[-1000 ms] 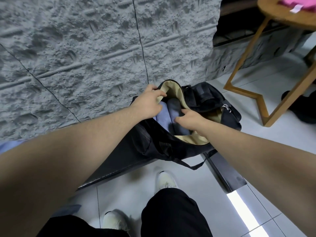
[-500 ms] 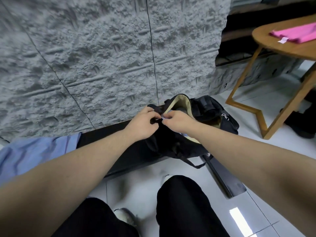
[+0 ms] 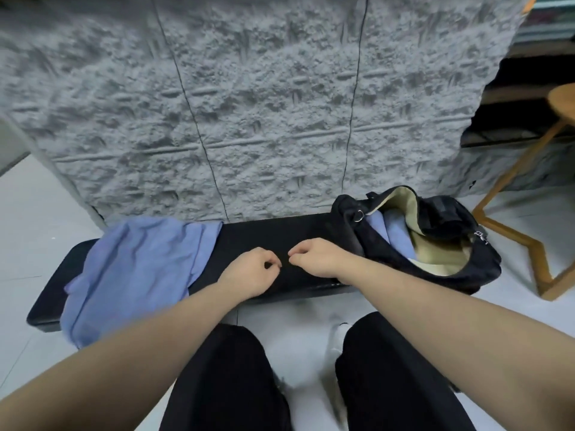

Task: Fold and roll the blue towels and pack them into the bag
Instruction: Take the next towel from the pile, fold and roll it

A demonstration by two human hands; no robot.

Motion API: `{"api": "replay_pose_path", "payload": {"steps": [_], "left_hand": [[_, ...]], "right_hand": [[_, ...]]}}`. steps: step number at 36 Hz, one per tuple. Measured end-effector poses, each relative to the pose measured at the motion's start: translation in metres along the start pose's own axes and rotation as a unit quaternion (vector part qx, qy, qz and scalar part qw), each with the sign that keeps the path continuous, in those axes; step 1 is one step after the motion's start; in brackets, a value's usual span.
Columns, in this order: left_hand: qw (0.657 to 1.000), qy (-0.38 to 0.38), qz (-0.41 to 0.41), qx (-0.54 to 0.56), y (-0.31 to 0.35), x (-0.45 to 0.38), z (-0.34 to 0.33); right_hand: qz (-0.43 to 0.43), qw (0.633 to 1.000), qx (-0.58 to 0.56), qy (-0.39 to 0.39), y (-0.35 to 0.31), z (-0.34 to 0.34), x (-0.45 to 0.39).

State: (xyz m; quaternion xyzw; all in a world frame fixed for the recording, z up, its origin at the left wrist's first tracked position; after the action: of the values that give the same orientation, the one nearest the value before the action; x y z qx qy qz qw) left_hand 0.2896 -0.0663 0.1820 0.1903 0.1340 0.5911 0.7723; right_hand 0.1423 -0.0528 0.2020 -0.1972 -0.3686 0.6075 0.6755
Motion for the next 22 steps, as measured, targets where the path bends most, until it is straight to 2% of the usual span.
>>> {"api": "replay_pose_path", "payload": {"steps": [12, 15, 22], "left_hand": [[0.977, 0.064, 0.204, 0.017, -0.168, 0.038, -0.009], [0.975, 0.06, 0.206, -0.051, -0.192, 0.048, -0.014], [0.957, 0.143, 0.229, -0.11, -0.228, 0.058, -0.005]], "right_hand": [[-0.018, 0.997, -0.013, -0.079, -0.009, -0.093, -0.029], [-0.025, 0.994, -0.009, -0.104, -0.008, -0.112, -0.036], [-0.039, 0.99, -0.009, -0.136, -0.008, -0.146, -0.051]]}}
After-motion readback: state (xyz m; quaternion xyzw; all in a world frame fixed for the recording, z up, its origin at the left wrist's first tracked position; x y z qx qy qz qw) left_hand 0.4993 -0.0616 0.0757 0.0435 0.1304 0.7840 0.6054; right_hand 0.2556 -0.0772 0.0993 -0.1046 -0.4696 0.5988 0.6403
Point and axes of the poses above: each hand's wrist, its own x-axis away from the middle knuckle, its own z-axis out of the back of the hand, y = z × x, the point moved 6 cm from there along -x, towards the middle knuckle, and after that the axes turned 10 degrees about y, right-handed, at the moved point
